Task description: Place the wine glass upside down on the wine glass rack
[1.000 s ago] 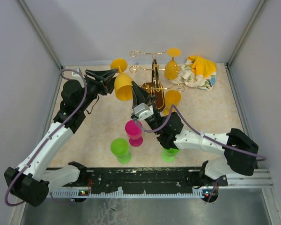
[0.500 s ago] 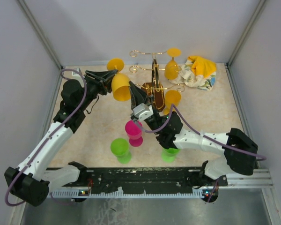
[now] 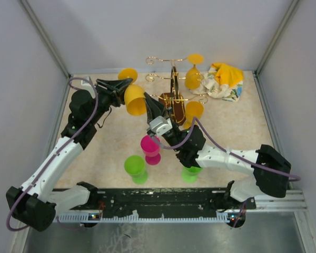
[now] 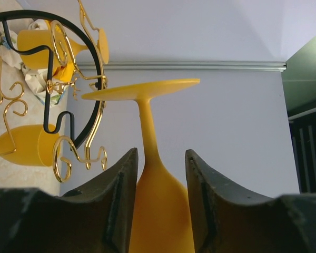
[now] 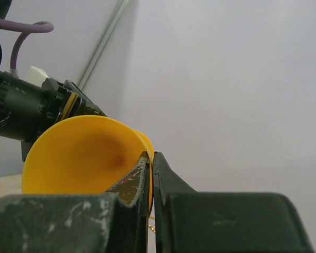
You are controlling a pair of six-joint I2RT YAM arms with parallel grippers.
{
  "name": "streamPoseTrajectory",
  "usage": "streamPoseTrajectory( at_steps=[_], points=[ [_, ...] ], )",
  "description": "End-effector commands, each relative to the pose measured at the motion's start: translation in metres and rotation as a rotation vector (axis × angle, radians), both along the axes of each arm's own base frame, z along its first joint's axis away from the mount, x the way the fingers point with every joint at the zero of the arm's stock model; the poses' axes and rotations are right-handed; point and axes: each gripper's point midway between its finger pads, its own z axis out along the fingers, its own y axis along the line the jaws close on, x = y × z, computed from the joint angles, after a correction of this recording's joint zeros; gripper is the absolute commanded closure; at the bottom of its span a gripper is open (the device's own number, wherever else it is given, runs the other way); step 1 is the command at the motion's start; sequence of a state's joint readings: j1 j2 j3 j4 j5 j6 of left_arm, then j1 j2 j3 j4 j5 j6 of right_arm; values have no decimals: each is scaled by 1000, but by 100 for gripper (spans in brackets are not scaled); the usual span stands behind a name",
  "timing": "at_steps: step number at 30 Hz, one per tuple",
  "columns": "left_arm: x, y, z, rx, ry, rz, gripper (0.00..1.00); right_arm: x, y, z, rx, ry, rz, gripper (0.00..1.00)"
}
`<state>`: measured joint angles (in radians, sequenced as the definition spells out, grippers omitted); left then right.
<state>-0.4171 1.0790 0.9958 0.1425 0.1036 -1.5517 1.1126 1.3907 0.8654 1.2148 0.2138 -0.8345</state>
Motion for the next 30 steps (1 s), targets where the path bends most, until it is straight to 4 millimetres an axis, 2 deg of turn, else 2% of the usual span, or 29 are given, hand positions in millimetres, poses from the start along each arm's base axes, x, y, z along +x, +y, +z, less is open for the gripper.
streamPoseTrajectory(
  at_steps=[1,7,13,22,25,30],
  points=[
    [-8,-8,11,-9,-51,-50,51,-17,-2,22,58,-31,72,100],
    [-8,-9,11,-10,-51,-59,55,-16,-3,21,53,-25,64,100],
    [-7,-10,12,-9,-67,-60,72,-17,-3,20,49,-26,70,100],
    [-6,-20,18,30,-189,-99,87,-19,-13,17,56,-21,56,100],
    [-7,-21,17,27,-194,-108,86,-20,-15,17,57,-24,55,100],
    [-11,-20,20,22,-199,-115,75,-20,-16,18,58,-27,56,100]
  ],
)
